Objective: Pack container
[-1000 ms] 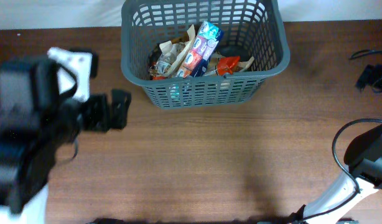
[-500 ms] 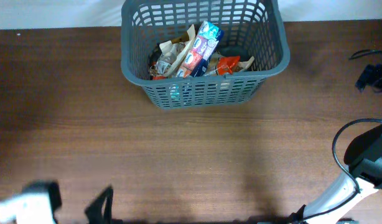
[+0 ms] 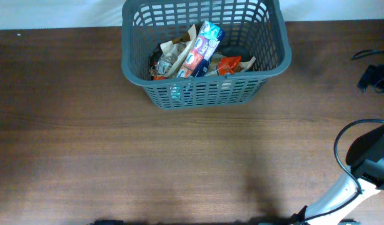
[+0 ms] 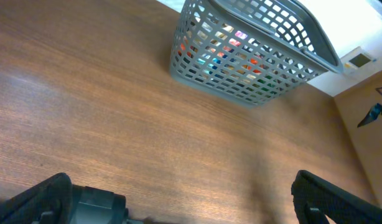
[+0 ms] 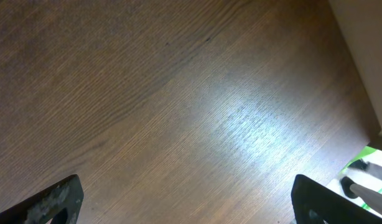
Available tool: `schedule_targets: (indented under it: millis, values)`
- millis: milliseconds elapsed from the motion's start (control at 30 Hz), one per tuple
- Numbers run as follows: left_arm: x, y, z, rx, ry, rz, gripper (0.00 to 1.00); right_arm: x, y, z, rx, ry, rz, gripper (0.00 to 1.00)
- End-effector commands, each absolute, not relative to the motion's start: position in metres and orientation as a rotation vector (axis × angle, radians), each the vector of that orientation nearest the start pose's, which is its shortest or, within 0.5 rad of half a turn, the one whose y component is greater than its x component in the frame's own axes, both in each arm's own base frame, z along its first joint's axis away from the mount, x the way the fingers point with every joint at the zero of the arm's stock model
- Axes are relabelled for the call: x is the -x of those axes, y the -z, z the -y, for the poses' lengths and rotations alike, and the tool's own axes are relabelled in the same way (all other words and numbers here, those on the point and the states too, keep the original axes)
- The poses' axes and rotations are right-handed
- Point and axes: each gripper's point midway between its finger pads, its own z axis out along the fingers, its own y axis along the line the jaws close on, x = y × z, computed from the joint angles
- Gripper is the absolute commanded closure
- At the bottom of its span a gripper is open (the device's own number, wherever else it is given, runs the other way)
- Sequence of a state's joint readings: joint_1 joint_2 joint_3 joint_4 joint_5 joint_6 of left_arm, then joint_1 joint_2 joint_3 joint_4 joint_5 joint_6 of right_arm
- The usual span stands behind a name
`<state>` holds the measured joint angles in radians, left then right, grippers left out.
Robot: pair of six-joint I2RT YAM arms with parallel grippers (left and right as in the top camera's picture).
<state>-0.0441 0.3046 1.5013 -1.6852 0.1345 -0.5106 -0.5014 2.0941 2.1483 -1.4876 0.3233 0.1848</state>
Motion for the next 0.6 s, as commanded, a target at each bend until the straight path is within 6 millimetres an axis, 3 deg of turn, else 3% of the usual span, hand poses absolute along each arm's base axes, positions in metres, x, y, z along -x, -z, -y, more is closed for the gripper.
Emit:
schedule_targets:
  millis: [0, 167, 333, 567]
  values:
    - [-0.019, -0.331, 0.025, 0.426, 0.503, -2.035, 0.01, -0.345, -0.182, 0.253, -1.07, 0.519, -2.814, 0.01]
    - [-0.038, -0.344, 0.019, 0.39, 0.433, -1.963, 0.01, -0.345, -0.182, 0.253, -1.071, 0.519, -2.814, 0.01]
    - [-0.076, -0.346, 0.015, 0.201, 0.267, -1.928, 0.01, -0.345, -0.182, 0.253, -1.071, 0.519, -2.814, 0.01]
    - [-0.132, -0.316, 0.01, 0.093, 0.147, -1.945, 0.01, -0.345, -0.182, 0.253, -1.07, 0.519, -2.814, 0.01]
